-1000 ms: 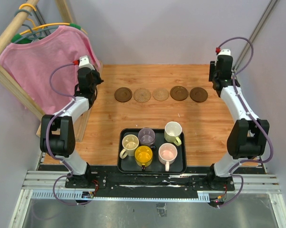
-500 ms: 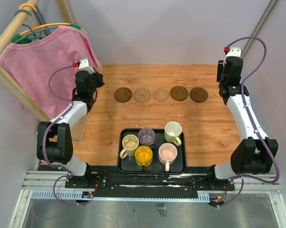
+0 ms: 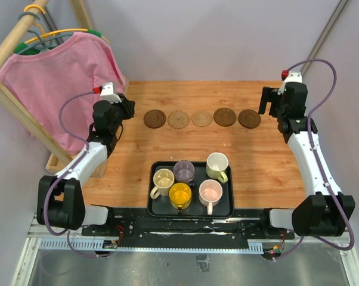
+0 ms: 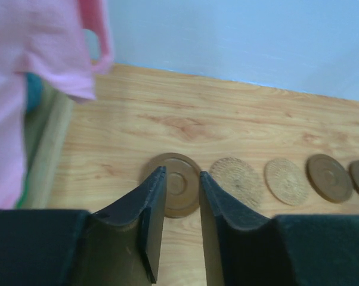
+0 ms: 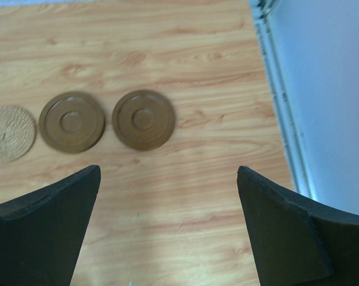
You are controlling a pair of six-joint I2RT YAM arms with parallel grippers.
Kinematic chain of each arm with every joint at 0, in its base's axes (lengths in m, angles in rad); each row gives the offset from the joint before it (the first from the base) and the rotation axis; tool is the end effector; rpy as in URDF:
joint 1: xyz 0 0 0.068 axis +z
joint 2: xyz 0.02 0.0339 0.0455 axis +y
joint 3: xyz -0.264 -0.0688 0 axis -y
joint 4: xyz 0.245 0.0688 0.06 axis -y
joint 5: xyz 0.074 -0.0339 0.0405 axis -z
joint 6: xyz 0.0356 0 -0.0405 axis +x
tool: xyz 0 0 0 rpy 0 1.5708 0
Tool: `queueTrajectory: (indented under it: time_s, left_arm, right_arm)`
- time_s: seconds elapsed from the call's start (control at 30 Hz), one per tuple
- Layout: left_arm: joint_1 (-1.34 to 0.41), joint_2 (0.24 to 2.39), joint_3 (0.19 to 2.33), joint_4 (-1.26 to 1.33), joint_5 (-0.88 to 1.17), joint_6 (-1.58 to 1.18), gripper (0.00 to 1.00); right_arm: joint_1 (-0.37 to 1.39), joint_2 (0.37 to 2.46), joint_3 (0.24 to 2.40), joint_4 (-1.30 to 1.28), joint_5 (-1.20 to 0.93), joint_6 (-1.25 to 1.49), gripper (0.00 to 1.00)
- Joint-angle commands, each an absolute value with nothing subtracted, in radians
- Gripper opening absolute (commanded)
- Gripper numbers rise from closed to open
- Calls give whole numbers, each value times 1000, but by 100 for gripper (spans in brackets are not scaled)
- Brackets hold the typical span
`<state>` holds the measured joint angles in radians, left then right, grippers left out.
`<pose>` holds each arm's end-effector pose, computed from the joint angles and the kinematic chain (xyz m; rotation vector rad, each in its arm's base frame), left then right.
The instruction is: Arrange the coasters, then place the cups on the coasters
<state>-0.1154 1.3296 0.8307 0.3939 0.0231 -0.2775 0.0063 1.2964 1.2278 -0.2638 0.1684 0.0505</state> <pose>0.3076 -0.0365 0.2938 -0.1190 1.6813 -0.3152 0.3002 -0.0041 0.3751 0.1560 1.8937 -0.1216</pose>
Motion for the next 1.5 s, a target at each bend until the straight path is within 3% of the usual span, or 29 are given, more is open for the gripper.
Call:
queueTrajectory:
  time_s: [0.0, 0.33, 0.57, 0.73, 1.0, 1.47]
  left_arm:
    - [-200, 1285, 803, 406, 18, -252, 38]
    - [-235, 1243, 745, 393, 31, -321, 80]
    - [-275, 1239, 724, 367, 30, -323, 81]
    - [-326, 1243, 703, 338, 27, -308, 81]
    - [-354, 1212, 645, 314, 22, -316, 81]
    - [-377, 1197, 615, 316, -28, -308, 81]
  right_arm:
    - [1, 1240, 1163, -348, 2, 113, 99]
    - [6, 1120, 1098, -337, -60, 140, 99]
    - [41, 1127, 1042, -407, -166, 160, 99]
    - [215, 1097, 999, -519, -14, 109, 100]
    - [276, 1007, 926, -575, -171, 172, 89]
    - [453, 836, 782, -587, -236, 212, 84]
